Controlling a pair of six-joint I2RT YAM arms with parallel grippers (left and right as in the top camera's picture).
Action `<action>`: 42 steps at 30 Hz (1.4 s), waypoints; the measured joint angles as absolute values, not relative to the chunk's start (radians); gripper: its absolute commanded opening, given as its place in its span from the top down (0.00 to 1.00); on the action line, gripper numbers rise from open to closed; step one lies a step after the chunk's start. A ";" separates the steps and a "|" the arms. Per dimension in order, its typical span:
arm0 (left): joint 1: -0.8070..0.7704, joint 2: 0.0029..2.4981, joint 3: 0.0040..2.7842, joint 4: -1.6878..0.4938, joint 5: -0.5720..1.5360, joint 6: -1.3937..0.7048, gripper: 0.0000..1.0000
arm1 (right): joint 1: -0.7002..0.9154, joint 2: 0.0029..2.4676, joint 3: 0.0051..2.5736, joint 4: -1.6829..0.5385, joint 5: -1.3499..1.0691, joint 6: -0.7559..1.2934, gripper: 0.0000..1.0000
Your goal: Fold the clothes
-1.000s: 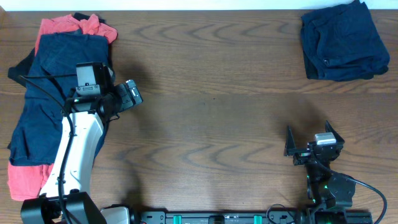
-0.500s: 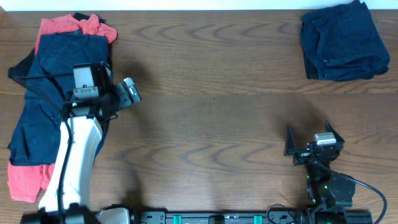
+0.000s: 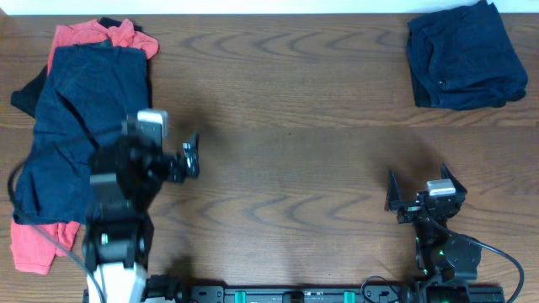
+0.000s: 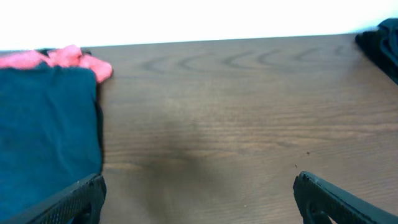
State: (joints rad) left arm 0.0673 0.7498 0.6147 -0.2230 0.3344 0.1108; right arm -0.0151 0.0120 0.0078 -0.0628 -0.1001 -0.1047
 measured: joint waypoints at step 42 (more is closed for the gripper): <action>0.067 0.010 0.015 -0.001 0.270 0.135 0.02 | -0.015 0.012 0.008 -0.063 -0.099 -0.105 0.01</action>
